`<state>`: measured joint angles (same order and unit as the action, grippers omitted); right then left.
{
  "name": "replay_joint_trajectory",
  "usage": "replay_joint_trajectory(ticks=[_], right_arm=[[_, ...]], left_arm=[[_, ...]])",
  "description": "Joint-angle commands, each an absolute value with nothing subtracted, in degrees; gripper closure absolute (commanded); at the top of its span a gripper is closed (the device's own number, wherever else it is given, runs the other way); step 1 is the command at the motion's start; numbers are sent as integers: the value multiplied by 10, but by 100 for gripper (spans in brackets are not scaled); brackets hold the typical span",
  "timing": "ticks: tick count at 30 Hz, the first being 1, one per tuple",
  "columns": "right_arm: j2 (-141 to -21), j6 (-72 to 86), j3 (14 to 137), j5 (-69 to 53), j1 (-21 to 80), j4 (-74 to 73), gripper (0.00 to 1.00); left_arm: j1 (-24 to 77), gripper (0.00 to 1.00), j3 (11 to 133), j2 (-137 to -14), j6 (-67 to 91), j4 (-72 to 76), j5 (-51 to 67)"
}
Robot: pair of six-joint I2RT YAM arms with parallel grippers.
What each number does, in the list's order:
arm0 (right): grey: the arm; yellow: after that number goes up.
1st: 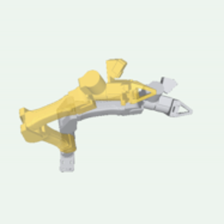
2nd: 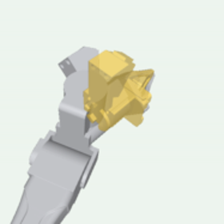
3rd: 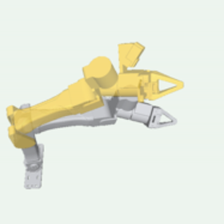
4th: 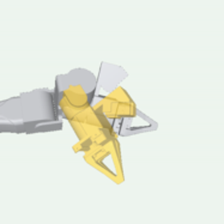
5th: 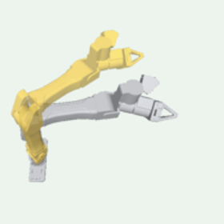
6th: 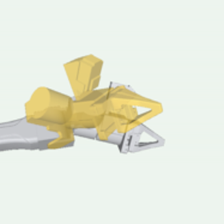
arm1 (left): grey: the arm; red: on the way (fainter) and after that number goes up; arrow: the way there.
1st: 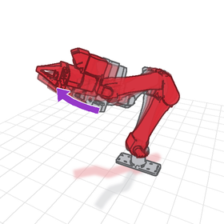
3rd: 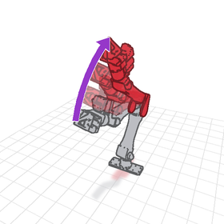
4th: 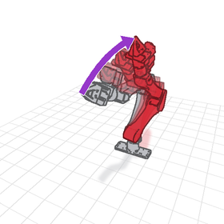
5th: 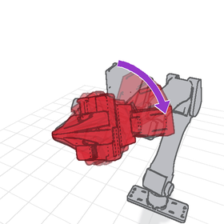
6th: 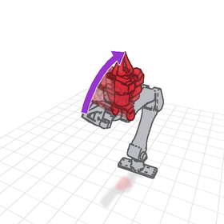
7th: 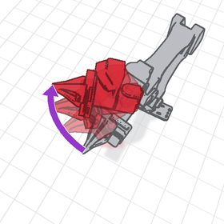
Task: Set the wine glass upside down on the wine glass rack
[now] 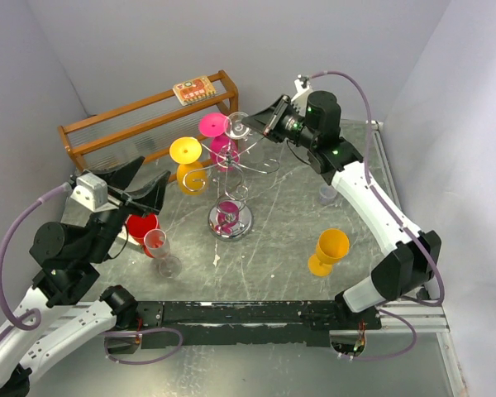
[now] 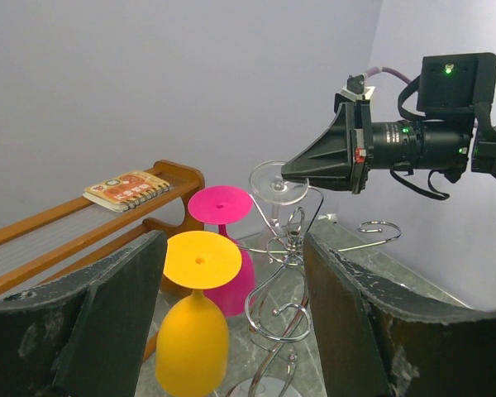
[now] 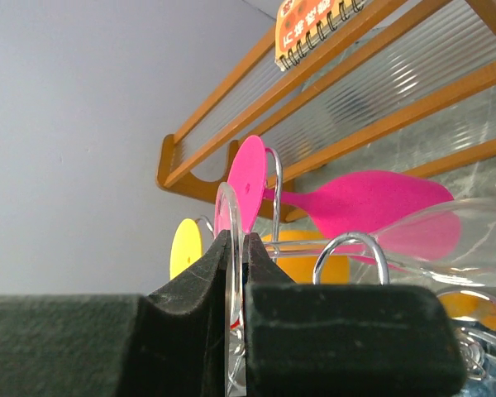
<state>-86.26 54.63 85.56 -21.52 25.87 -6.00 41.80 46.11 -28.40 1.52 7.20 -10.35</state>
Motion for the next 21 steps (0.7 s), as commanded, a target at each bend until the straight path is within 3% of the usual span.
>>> replay_joint_trajectory(ticks=[1, 21], right_arm=[[-823, 534, 860, -218, 260, -76, 100], [-770, 525, 841, -115, 260, -120, 100]], left_arm=[[420, 23, 461, -288, 18, 77, -115], [420, 23, 461, -301, 17, 78, -116]])
